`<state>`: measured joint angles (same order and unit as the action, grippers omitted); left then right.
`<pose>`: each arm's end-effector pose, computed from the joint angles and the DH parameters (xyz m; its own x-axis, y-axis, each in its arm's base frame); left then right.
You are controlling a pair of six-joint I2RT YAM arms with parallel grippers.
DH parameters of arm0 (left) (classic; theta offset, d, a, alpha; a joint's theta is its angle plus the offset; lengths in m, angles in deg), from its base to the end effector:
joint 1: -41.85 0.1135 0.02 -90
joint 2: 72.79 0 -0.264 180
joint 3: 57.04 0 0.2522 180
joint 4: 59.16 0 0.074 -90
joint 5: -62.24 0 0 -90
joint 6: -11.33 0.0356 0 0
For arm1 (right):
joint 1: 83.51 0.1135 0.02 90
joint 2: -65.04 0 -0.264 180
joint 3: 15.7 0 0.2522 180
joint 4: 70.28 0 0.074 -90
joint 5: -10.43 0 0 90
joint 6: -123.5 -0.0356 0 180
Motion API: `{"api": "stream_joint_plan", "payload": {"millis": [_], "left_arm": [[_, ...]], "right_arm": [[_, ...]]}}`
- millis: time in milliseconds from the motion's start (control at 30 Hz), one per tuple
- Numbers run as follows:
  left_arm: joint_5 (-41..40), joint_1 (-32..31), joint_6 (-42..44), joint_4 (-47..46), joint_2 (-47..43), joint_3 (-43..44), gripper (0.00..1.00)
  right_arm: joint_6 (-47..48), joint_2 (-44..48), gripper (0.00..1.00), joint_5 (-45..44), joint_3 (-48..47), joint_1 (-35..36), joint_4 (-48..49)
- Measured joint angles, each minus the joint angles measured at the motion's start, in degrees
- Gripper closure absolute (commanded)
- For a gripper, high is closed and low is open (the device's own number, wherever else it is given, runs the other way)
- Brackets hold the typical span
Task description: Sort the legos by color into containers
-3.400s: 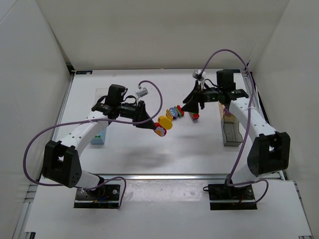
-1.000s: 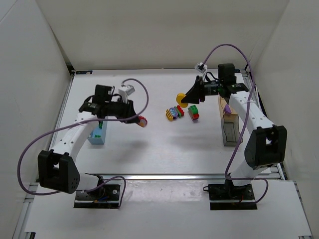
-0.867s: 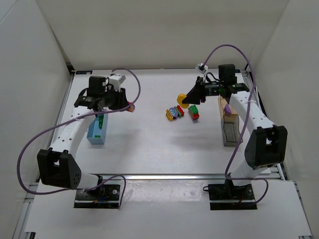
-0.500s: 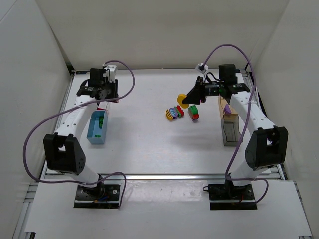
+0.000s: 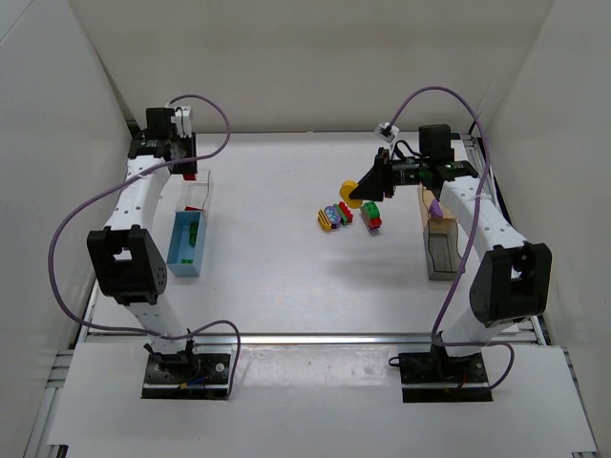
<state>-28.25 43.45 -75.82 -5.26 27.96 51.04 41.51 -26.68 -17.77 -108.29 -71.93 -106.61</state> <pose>0.3946 0.0113 0.3255 -0.7267 0.0294 -0.6863 0.0023 0.9992 0.0404 0.3406 0.1018 0.3285 -0.4516 -0.1597 -0.8778 -0.8695 0.2995 0.3928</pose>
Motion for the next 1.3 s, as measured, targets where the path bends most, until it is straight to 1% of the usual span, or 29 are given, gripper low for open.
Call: {"api": "stream_joint_plan", "payload": {"millis": [133,300,600,633,667,700,733,833,967,1167,1300], "left_arm": [[0.0,0.1,1.2,1.0,3.5,3.1,0.89],[0.5,0.4,2.1,3.4,9.2,7.0,0.82],[0.9,1.1,2.6,5.6,16.3,12.3,0.77],[0.9,1.2,2.7,5.8,17.1,13.2,0.74],[0.9,1.2,2.8,5.9,17.8,14.0,0.66],[0.9,1.2,3.0,6.1,18.6,14.8,0.59],[1.0,1.2,3.1,6.4,19.3,15.7,0.47],[1.4,1.2,3.8,6.9,20.8,16.9,0.32],[2.6,1.3,3.8,8.0,20.9,16.9,0.28],[5.6,1.4,3.7,7.9,20.5,16.5,0.28],[10.1,1.5,3.1,4.9,15.2,10.1,0.27]], "right_arm": [[-0.1,0.0,1.00,0.0,0.0,0.0,0.2],[-0.1,0.0,1.00,0.0,0.0,0.0,0.2],[0.0,0.0,1.00,-0.2,0.0,0.0,0.2],[0.0,0.0,1.00,-0.2,0.0,0.0,0.2],[0.0,0.0,1.00,-0.2,0.0,0.0,0.2],[0.1,0.0,1.00,-0.2,0.0,0.0,0.2],[0.1,0.0,1.00,-0.2,0.0,0.0,0.2],[0.3,-0.2,1.00,-0.2,0.0,0.0,0.1],[0.5,-0.7,1.00,-0.2,0.0,0.0,0.0],[0.0,-1.4,1.00,-0.3,0.0,-0.3,0.1],[-2.0,-1.4,1.00,-0.5,0.0,-1.9,1.6]]}}
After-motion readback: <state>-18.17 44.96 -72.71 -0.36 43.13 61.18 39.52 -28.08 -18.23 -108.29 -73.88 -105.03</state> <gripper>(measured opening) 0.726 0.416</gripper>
